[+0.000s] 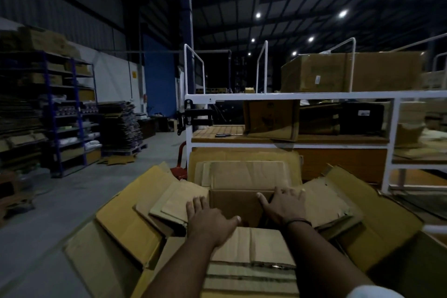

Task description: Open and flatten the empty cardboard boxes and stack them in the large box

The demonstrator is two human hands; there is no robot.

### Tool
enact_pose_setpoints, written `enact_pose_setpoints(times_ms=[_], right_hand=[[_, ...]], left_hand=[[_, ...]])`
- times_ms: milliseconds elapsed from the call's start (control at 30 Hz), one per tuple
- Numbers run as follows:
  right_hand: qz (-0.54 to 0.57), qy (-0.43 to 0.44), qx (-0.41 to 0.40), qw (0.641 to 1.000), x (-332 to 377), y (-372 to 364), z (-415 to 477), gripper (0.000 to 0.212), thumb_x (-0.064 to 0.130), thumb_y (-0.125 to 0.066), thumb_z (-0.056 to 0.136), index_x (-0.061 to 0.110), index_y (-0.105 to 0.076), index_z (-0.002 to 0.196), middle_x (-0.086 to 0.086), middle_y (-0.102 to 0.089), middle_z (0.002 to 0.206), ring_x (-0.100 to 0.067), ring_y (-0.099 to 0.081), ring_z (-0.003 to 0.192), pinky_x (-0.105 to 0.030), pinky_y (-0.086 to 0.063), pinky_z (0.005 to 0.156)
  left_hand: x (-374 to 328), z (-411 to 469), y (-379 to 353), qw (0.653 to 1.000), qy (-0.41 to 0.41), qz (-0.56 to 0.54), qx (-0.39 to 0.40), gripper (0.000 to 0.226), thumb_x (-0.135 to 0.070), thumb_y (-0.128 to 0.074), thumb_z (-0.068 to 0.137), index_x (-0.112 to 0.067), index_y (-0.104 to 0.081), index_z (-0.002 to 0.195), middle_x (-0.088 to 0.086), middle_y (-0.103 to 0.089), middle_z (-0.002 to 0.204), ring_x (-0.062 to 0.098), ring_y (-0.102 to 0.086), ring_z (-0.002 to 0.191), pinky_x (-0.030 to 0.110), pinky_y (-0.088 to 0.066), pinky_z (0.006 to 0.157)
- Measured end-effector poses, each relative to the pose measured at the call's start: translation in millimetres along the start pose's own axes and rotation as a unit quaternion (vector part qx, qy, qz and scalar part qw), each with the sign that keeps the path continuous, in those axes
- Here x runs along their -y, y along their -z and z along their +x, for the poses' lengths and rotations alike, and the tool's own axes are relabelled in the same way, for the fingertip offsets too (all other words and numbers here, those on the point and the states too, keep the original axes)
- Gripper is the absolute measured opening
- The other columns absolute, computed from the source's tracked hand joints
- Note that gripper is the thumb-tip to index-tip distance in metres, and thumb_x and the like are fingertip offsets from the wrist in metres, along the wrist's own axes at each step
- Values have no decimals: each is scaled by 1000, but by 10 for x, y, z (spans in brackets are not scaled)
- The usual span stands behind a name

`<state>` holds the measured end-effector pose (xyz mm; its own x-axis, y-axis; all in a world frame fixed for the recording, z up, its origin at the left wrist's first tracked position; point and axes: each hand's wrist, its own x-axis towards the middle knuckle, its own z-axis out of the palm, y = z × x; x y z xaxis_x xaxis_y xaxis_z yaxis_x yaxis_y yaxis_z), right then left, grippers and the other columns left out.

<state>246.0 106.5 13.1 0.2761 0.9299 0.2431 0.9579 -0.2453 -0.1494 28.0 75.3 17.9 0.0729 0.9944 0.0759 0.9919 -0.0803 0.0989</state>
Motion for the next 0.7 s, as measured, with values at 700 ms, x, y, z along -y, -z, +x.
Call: enact_pose_setpoints(times_ms=[700], right_hand=[[-76, -23, 99, 992, -285, 168, -233, 114, 96, -17, 80, 20, -17, 165, -15, -2, 172, -35, 4, 158, -55, 6, 126]], left_hand=[[-16, 67, 49, 995, 16, 32, 88, 100, -89, -28, 85, -24, -36, 160, 18, 16, 170, 38, 19, 156, 56, 13, 123]])
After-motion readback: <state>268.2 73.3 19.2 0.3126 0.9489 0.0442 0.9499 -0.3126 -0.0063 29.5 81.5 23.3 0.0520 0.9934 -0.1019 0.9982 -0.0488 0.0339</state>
